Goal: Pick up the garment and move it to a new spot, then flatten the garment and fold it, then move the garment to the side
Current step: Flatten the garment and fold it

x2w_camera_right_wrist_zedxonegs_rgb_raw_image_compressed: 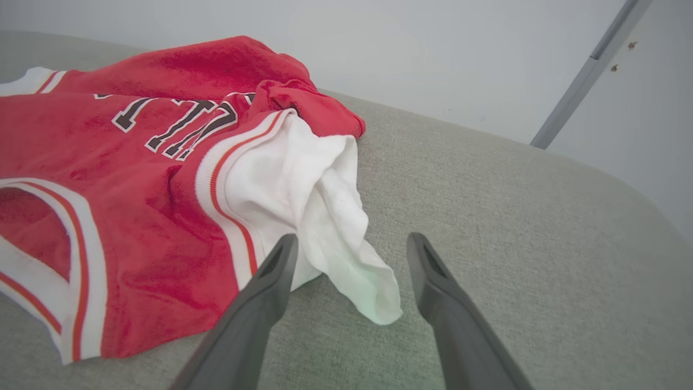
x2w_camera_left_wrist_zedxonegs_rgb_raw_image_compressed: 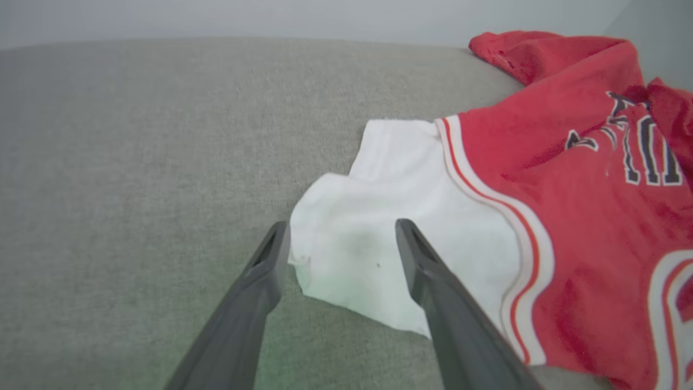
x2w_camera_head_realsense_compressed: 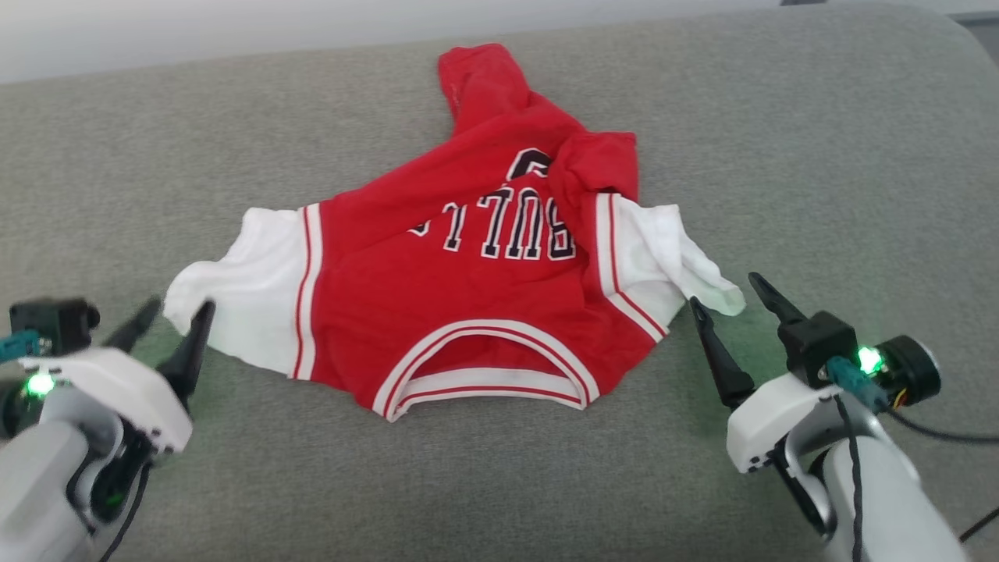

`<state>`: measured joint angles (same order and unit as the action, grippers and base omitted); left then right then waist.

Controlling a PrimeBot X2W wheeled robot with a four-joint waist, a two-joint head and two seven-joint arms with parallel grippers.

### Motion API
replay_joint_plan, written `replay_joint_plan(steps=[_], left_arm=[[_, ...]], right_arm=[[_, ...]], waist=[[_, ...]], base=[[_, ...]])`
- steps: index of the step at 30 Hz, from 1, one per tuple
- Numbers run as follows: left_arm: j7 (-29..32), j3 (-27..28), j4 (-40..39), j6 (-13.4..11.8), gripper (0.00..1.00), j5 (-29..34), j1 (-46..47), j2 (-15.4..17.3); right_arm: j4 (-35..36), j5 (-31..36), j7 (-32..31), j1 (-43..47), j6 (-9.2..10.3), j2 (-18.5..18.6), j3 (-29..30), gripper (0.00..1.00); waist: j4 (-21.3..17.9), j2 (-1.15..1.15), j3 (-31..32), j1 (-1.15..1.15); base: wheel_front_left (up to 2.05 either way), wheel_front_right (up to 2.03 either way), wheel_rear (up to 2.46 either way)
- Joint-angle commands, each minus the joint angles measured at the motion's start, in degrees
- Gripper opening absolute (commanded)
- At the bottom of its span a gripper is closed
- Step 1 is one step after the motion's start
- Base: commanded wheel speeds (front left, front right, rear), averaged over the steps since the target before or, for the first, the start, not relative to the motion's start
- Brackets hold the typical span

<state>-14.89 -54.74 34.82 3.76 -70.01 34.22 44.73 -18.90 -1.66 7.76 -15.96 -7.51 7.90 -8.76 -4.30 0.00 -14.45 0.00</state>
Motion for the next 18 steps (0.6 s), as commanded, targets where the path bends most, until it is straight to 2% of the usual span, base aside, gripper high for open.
replay_joint_plan(steps=[1,6,9,12,16,17,18], left_arm=[[-0.4,5.0,-1.8,-1.8,1.0,3.8,-1.3,-1.3],[-0.4,20.5,-11.2,-6.6,1.0,18.5,-10.7,-7.0],[-0.4,27.8,-17.3,-7.8,1.0,27.7,-17.1,-11.1],[-0.4,33.3,-21.4,-7.2,1.0,34.3,-22.1,-14.9],[-0.4,38.6,-23.2,-4.7,1.0,38.7,-26.2,-19.9],[-0.4,39.5,-23.1,-3.9,1.0,39.7,-26.8,-20.8],[-0.4,40.3,-23.0,-3.1,1.0,40.5,-27.4,-21.6]], right_arm=[[0.2,-0.7,-2.6,-1.2,0.04,1.6,-1.1,1.0],[0.8,-5.0,-11.2,-4.0,0.04,8.2,-5.8,1.0],[1.7,-8.1,-15.7,-5.3,0.04,11.9,-8.1,1.0],[2.9,-11.4,-19.5,-6.9,0.04,14.4,-10.3,1.0],[3.5,-14.7,-23.3,-8.5,0.04,17.7,-13.2,1.0],[3.9,-15.4,-23.9,-8.8,0.04,18.1,-13.9,0.87],[4.3,-15.9,-24.1,-9.2,0.04,18.4,-14.3,0.48]], waist=[[1.2,0.0,0.2,0.0],[3.4,0.0,-0.1,0.0],[4.9,0.0,-0.3,0.0],[6.1,0.0,-0.8,0.0],[7.6,0.0,-1.2,0.0],[7.9,0.0,-1.4,0.0],[8.1,0.0,-1.4,0.0]], base=[[0.0,0.0,0.0],[0.0,0.0,0.0],[0.0,0.0,0.0],[0.0,0.0,0.0],[0.0,0.0,0.0],[0.0,0.0,0.0],[0.0,0.0,0.0]])
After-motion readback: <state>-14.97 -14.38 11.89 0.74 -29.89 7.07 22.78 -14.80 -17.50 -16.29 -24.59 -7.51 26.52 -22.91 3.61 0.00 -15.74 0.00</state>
